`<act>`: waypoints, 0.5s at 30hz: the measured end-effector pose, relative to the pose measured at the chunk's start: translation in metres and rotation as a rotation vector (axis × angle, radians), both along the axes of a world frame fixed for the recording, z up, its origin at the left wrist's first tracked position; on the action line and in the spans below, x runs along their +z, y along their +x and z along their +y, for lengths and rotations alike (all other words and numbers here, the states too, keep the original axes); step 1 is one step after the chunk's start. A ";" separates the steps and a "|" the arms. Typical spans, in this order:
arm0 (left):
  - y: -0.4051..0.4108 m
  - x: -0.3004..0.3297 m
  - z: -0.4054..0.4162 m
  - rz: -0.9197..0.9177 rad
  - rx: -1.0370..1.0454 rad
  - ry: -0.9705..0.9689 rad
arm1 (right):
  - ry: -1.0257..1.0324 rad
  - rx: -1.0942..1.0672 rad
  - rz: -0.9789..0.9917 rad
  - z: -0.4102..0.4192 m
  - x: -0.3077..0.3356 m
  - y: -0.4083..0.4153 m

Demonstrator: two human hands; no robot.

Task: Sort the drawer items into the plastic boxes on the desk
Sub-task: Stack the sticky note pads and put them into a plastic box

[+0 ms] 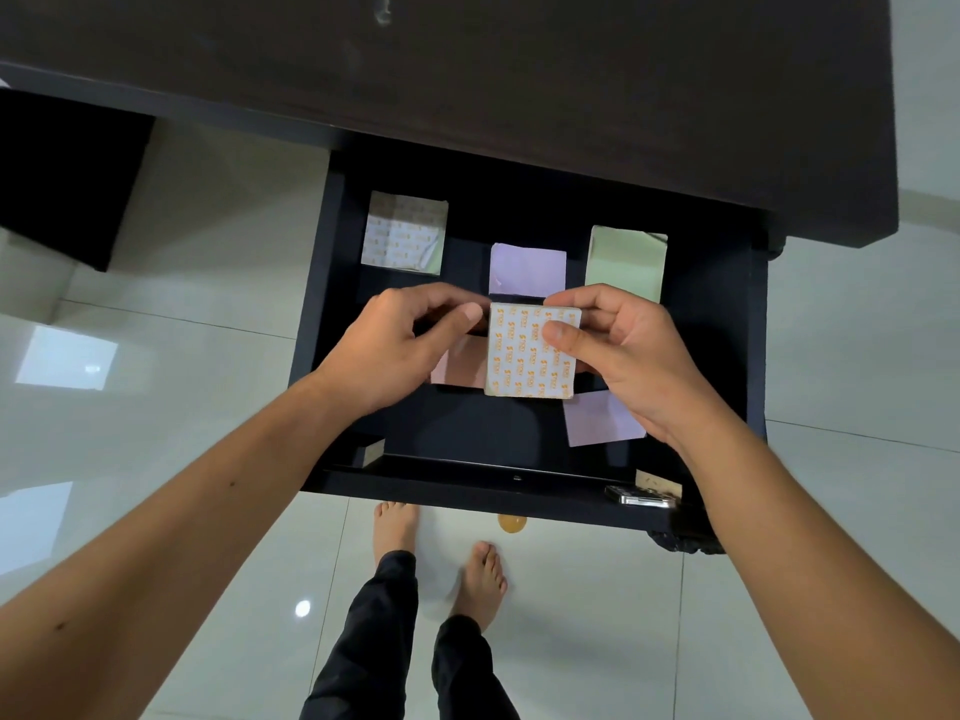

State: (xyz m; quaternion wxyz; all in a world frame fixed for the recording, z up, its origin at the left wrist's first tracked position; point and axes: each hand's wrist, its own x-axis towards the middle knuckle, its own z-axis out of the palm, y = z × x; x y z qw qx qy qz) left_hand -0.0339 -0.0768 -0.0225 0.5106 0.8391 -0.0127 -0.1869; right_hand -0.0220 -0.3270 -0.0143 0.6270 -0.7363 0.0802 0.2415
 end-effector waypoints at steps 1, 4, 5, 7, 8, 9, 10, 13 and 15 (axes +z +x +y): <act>0.000 0.001 0.001 0.007 0.007 -0.035 | 0.004 0.002 -0.004 0.002 0.001 0.000; 0.001 0.005 0.000 0.007 0.032 -0.131 | 0.026 -0.001 -0.019 0.007 0.003 0.001; 0.001 0.006 0.000 0.020 0.041 -0.174 | 0.037 -0.007 -0.022 0.008 0.004 0.001; 0.001 0.009 -0.001 0.070 0.052 -0.282 | 0.061 -0.013 -0.028 0.011 0.008 0.002; 0.001 0.009 -0.002 0.100 0.059 -0.331 | 0.069 -0.009 -0.031 0.013 0.009 0.002; 0.002 0.009 -0.002 0.129 0.070 -0.371 | 0.072 -0.002 -0.036 0.014 0.010 0.002; 0.003 0.008 -0.001 0.155 0.085 -0.402 | 0.073 -0.002 -0.040 0.014 0.011 0.003; 0.004 0.008 -0.001 0.207 0.116 -0.451 | 0.041 -0.084 -0.075 0.006 0.010 0.005; 0.004 0.008 0.000 0.222 0.134 -0.469 | -0.152 -0.168 -0.187 -0.006 0.005 0.007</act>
